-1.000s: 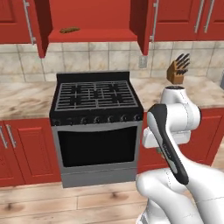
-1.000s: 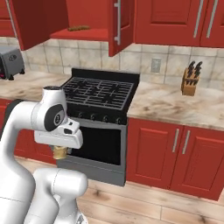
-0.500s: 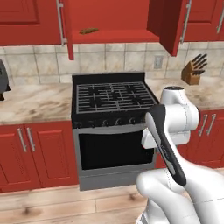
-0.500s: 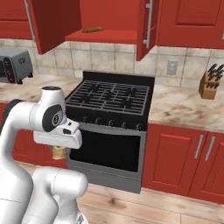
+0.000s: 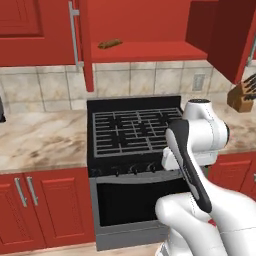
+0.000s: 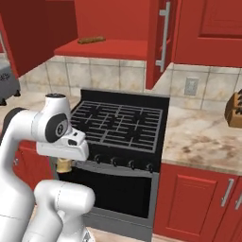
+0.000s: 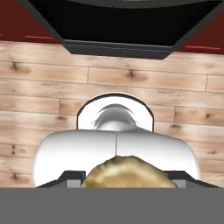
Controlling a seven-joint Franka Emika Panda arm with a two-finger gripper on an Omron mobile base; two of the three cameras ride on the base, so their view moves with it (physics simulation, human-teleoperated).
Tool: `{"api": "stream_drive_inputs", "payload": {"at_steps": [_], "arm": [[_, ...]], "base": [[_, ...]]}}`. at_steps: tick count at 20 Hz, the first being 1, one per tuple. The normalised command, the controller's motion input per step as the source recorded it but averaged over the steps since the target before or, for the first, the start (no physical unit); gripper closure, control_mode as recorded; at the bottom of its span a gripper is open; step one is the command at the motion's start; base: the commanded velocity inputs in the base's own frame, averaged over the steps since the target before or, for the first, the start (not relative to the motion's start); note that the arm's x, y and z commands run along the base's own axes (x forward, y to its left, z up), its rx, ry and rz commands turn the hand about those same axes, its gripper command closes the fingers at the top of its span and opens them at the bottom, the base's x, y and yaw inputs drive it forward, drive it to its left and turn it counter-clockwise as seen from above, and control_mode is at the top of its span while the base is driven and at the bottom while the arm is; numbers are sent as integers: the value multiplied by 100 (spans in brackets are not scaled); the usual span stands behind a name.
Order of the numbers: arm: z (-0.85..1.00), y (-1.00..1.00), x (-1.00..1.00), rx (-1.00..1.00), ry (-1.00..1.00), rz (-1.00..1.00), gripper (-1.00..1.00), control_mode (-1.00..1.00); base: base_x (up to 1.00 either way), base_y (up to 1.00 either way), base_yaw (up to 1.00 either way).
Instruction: Pick the candle and candle from the dining table and place them in the open cabinet. Close the cabinet after placing the objects.
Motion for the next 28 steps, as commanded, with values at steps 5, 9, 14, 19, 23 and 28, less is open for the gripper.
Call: {"api": "stream_drive_inputs", "payload": {"at_steps": [5, 9, 14, 19, 23, 28], "arm": [[0, 0, 0, 0, 0, 0, 100, 100], [0, 0, 0, 0, 0, 0, 100, 100], [0, 0, 0, 0, 0, 0, 100, 100], [0, 0, 0, 0, 0, 0, 100, 100], [0, 0, 0, 0, 0, 0, 100, 100], [0, 0, 0, 0, 0, 0, 100, 100]], "base": [[57, 0, 1], [30, 0, 0], [54, 0, 0], [59, 0, 0], [51, 0, 0], [34, 0, 0]]}}
